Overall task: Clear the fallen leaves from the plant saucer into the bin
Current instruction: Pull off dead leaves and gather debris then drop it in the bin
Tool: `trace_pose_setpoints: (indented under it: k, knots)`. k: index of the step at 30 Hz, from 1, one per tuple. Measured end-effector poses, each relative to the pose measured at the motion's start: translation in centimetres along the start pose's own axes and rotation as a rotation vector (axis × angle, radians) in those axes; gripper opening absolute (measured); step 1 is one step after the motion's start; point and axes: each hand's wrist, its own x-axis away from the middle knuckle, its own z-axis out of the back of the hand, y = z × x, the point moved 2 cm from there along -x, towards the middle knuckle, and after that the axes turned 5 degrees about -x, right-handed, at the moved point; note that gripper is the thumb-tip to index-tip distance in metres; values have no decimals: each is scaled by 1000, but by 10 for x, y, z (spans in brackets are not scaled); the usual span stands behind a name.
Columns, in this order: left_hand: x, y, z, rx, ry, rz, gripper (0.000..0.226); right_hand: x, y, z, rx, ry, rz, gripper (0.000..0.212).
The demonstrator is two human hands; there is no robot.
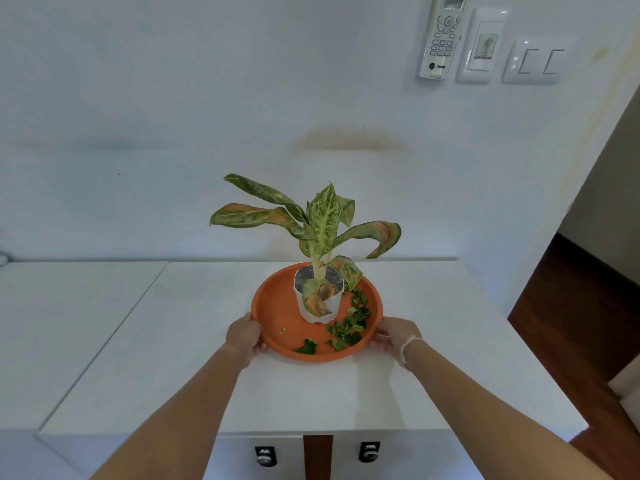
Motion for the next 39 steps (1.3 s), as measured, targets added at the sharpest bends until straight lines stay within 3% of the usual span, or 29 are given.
trace_pose_setpoints:
  k: [9, 11, 16, 19, 22, 26, 29, 34, 39]
  knots:
    - [7, -3, -4, -67, 214, -134, 45, 5, 9, -3, -70, -10, -62, 10]
    - [18, 2, -8, -128, 182, -199, 34, 7, 12, -6, -106, -15, -71, 13]
    - [28, 7, -12, -453, 138, -335, 41, 15, 20, -10, -121, -2, -91, 20]
    - [30, 6, -16, -721, 155, -492, 43, 12, 21, -7, 31, 21, -51, 13]
    - [32, 6, -22, -1012, 124, -567, 50, 14, 14, -3, 360, 109, 82, 10]
    - [31, 5, -28, -1358, 51, -555, 56, 26, -1, -4, 668, 152, 316, 46]
    - [26, 4, -30, -1441, 0, -573, 55, 28, -10, -7, 860, 113, 441, 46]
    - [18, 3, -33, -1542, -54, -607, 47, 25, -15, -12, 1021, 11, 472, 54]
    - [23, 1, -37, -1416, -72, -574, 42, 20, -17, -17, 1154, -70, 494, 52]
